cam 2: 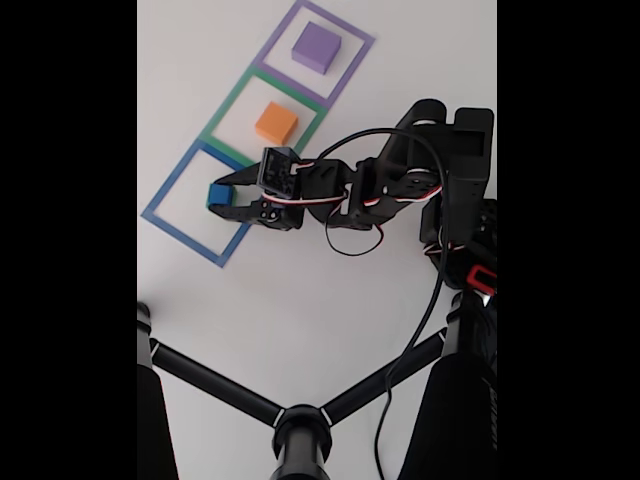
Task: Tower of hanoi
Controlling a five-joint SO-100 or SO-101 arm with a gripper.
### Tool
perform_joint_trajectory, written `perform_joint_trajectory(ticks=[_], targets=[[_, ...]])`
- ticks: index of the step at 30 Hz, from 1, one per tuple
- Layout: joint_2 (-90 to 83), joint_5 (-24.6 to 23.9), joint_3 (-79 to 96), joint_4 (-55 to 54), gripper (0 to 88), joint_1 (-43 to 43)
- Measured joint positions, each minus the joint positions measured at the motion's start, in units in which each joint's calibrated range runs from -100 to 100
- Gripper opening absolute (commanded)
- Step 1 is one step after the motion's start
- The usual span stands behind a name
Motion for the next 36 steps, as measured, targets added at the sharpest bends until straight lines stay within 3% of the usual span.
perform_joint_trajectory(ticks=[24, 30, 36], targets=[[-1.4, 0.0, 0.0, 1.9, 4.8, -0.6], [-10.7, 0.0, 0.0, 12.3, 4.6, -1.3], [-24.2, 0.0, -3.6, 31.9, 4.5, -1.1]])
